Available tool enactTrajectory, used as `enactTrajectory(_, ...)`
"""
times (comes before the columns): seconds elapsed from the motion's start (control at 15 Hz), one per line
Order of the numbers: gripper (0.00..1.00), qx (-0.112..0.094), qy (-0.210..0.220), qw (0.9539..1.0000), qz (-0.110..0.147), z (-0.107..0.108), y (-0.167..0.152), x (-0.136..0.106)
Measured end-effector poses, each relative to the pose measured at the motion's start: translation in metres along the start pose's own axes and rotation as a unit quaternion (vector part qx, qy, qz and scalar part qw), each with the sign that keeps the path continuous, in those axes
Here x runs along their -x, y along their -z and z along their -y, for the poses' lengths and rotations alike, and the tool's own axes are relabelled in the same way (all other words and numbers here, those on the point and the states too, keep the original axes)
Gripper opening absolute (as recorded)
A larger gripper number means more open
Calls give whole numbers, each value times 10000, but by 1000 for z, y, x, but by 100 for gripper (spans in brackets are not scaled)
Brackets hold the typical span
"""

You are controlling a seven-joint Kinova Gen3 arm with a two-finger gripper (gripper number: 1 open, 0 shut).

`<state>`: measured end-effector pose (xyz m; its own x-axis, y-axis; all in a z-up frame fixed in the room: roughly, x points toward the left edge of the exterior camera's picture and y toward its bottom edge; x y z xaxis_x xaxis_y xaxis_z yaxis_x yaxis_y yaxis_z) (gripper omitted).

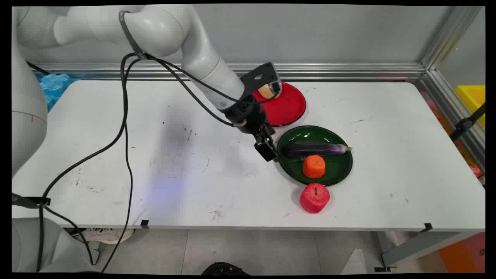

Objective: Pick up the eggplant from the green plate

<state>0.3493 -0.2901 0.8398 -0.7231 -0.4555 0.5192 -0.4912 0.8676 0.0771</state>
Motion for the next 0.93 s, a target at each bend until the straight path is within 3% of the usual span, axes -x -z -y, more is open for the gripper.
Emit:
enactTrajectory(0.6,100,-347,-433,9983,-180,29,-29,-14)
enactTrajectory(0.93,100,-407,-540,9972,-312,33,-57,-21)
